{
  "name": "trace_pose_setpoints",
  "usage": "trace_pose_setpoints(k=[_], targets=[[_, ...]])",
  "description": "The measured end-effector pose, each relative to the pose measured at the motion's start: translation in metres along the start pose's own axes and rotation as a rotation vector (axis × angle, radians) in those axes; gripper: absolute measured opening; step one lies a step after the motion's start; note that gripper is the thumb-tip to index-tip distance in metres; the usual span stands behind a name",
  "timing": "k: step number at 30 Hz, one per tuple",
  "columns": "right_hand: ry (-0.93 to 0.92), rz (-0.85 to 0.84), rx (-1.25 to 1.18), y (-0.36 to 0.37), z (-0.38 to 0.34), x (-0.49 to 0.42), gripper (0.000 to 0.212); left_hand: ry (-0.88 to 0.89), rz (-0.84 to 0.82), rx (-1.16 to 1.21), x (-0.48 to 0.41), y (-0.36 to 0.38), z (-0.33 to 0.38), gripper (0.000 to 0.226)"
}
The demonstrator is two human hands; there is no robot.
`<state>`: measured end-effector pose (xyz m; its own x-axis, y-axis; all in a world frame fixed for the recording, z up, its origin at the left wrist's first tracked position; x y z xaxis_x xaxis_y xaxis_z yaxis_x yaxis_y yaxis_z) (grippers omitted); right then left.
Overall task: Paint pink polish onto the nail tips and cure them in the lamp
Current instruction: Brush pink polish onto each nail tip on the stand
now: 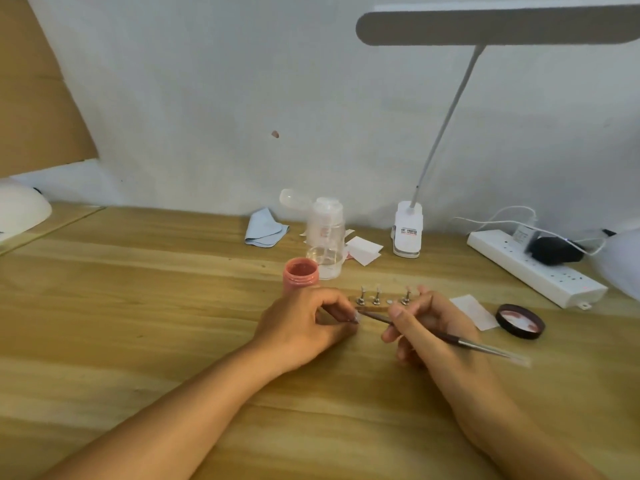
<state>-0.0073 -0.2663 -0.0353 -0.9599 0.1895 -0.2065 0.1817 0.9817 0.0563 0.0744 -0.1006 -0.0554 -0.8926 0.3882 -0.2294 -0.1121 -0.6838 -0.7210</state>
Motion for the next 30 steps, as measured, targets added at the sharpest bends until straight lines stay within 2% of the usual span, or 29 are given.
trace_pose_setpoints(k=[15, 23, 26, 30], targets=[[-0.049, -0.037, 0.130, 0.006, -0.005, 0.003, 0.019, -0.015, 0.017, 0.002, 0.001, 0.000, 0.001, 0.013], [-0.086, 0.116, -0.020, -0.005, -0.013, 0.008, 0.024, -0.020, -0.017, -0.004, 0.004, -0.004, 0.004, 0.009], [-0.120, 0.097, 0.002, -0.002, -0.025, 0.009, 0.020, -0.021, -0.017, -0.013, 0.002, -0.002, 0.006, 0.010], [-0.077, 0.042, -0.039, 0.014, -0.044, 0.004, 0.008, -0.038, -0.021, -0.004, 0.004, -0.006, 0.001, 0.012]])
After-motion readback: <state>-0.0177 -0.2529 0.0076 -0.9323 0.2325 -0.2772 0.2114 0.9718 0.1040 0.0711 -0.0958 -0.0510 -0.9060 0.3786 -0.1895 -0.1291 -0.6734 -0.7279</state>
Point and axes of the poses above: each hand's wrist, its own x-axis away from the middle knuckle, its own y-axis out of the palm, z = x × y, the point moved 4 cm from there along -x, towards the middle knuckle, and after that the axes turned 5 degrees about -x, right-handed, at the moved point
